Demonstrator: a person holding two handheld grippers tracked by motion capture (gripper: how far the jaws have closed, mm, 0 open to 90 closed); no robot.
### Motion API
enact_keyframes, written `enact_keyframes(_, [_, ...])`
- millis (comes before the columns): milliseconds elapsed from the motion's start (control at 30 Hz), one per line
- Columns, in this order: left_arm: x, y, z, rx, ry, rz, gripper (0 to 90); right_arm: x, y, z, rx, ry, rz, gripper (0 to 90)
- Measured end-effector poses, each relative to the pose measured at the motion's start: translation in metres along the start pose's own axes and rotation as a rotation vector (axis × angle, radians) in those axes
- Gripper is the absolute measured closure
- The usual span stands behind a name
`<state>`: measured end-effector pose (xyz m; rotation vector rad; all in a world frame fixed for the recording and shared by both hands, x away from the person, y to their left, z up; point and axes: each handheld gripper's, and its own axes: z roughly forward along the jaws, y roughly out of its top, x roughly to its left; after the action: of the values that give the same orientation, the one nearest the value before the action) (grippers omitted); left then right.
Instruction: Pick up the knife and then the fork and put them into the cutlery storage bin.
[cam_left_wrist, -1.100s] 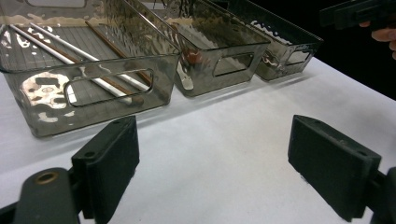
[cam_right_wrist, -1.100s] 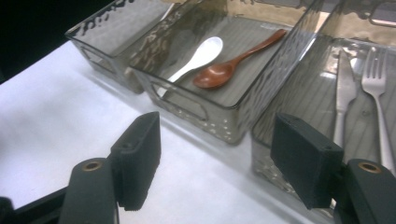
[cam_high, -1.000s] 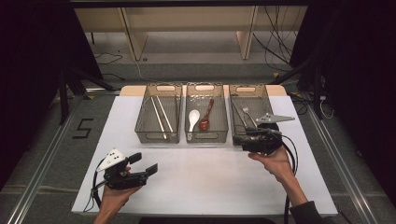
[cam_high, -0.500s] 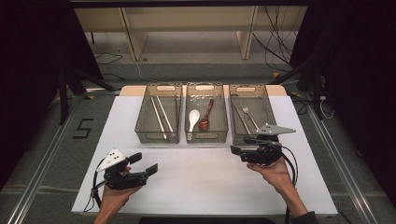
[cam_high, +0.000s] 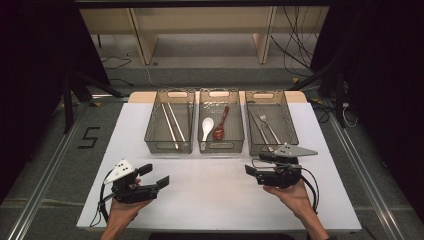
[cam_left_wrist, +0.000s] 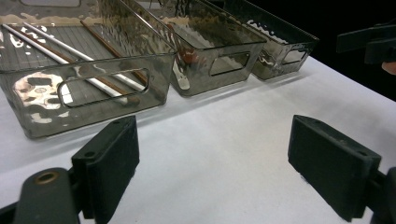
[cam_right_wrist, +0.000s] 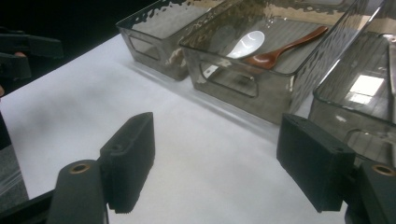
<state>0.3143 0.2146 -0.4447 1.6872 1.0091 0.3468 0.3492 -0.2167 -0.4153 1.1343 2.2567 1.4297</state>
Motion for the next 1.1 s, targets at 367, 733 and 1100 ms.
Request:
enact_keyframes(367, [-0.001, 0.000, 0.000, 0.004, -0.009, 0.005, 16.2, 0.007, -0.016, -0.006, -0.028, 0.004, -0.010, 27.2])
enact_keyframes(733, [-0.001, 0.000, -0.001, 0.003, -0.017, 0.008, 16.2, 0.007, -0.030, -0.012, -0.046, 0.002, -0.010, 25.4])
enact_keyframes(1100, [-0.003, 0.000, 0.000, -0.001, -0.025, 0.011, 16.2, 0.008, -0.041, -0.020, -0.069, -0.012, -0.002, 24.1])
